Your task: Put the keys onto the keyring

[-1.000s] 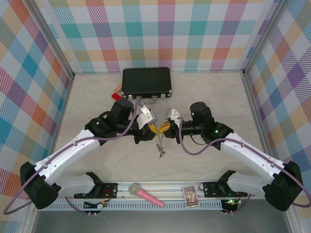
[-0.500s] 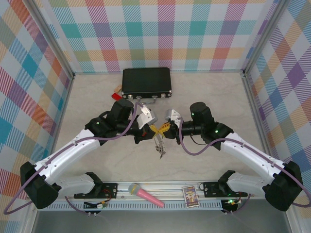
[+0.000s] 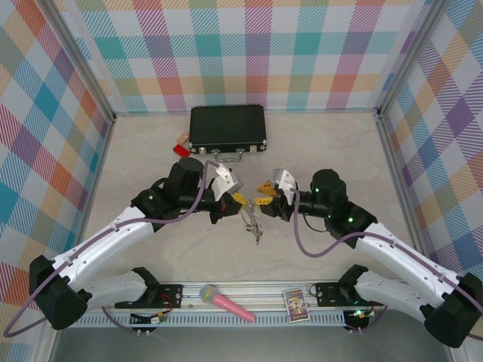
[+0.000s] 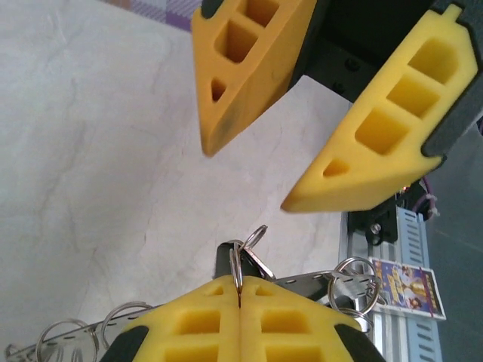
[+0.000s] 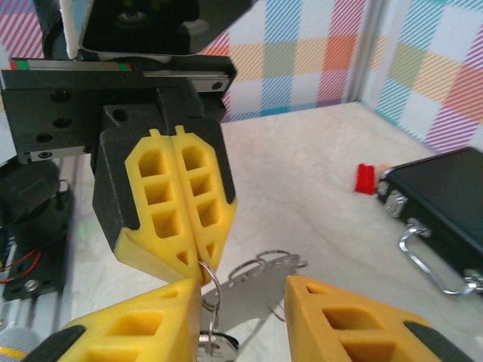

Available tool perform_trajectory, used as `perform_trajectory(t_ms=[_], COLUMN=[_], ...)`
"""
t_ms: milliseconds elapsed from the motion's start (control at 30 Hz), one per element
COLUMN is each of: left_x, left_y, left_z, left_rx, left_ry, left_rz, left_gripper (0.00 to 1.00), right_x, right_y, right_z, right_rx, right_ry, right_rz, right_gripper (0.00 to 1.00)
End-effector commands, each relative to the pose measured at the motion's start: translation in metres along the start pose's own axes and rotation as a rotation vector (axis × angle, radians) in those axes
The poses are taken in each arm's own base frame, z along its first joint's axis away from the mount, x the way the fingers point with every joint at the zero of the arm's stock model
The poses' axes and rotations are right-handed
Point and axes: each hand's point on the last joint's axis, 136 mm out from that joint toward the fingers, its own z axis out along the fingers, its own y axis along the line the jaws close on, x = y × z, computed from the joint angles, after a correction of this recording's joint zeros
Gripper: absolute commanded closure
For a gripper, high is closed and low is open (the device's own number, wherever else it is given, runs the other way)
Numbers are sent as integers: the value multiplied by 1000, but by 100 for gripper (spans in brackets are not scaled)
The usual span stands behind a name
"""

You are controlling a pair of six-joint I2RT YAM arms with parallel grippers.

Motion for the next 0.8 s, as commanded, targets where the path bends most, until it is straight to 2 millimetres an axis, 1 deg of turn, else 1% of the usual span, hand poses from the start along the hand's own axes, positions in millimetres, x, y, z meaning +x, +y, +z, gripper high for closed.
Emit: perform_trajectory(t_ms=[0, 167, 267, 333, 533, 767], left_x=[-41, -64, -80, -88, -103, -108], left_y=[-1, 2, 3, 4, 6, 0], left_z=[-13, -22, -27, -29, -31, -27], left_rx=[-25, -51, -55, -52, -33, 27], left_ry=[-185, -340, -440, -503, -632, -710], left_rz=[50, 53, 44, 40, 18, -3], left_gripper=[100, 100, 100, 100, 100, 100], right_x=[-10, -7, -7, -9, -16, -21], right_y=[-18, -25, -25, -22, -8, 3], right_z=[-8, -11, -9, -9, -2, 17], right_rx=[131, 181, 180, 159, 60, -1], right_ry=[-71, -78, -80, -85, -98, -88], right_rz=[-20, -27, -31, -33, 4, 20], right_gripper=[65, 66, 66, 66, 65, 65])
